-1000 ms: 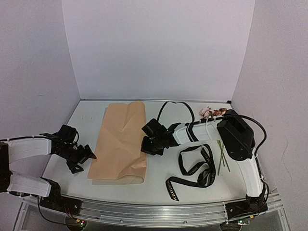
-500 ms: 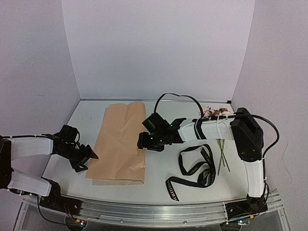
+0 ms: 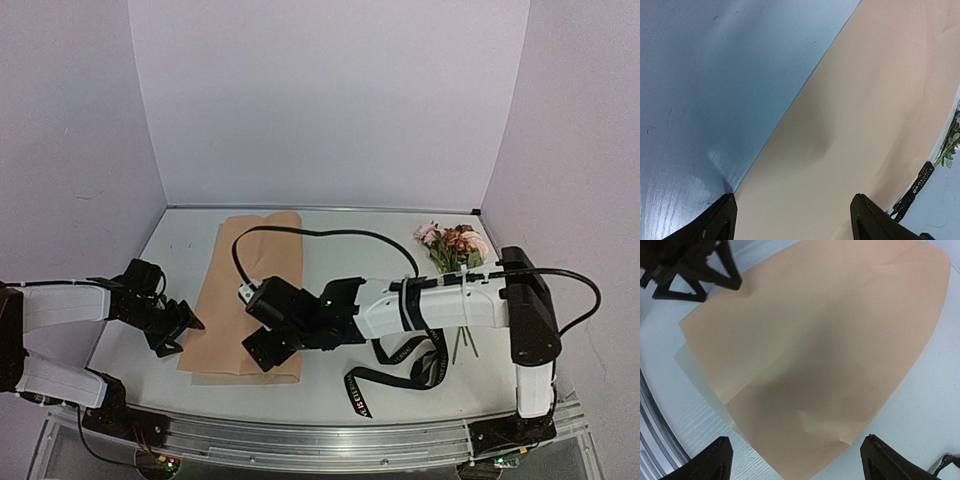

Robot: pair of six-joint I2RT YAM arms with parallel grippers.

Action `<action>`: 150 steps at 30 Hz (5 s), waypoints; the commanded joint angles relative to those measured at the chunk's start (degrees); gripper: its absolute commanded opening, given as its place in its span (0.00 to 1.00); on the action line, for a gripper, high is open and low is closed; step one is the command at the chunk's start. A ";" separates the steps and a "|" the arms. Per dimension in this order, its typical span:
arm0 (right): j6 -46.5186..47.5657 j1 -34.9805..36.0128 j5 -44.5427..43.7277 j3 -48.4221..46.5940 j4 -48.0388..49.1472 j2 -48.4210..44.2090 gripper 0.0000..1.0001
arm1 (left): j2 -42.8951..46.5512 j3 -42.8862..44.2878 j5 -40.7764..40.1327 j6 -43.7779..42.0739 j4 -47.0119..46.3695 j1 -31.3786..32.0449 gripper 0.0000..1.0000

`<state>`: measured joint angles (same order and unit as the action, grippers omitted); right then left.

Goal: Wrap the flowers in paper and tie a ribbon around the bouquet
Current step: Pick up the corner of the folded wrapping paper from the center of the board, then pass from the right arm to the left, then unfold the folded wrapping paper at the center of the board.

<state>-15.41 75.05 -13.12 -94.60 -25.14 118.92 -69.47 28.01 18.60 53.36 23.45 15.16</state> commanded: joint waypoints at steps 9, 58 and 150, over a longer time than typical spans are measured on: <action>17.24 6.87 -14.80 -10.26 -6.77 10.42 0.92 | 0.49 3.19 1.97 -1.84 -0.69 -0.16 0.81; 13.57 7.68 -31.90 -13.37 3.70 12.32 0.00 | 6.53 3.01 8.93 1.34 3.21 -8.48 0.90; -29.85 -29.26 14.17 20.59 2.49 -20.25 0.98 | -22.30 44.45 -1.79 -22.64 -12.92 31.94 0.83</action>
<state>-47.56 46.13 -2.98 -70.65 -24.19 94.75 -99.08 74.38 21.70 28.78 12.53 48.72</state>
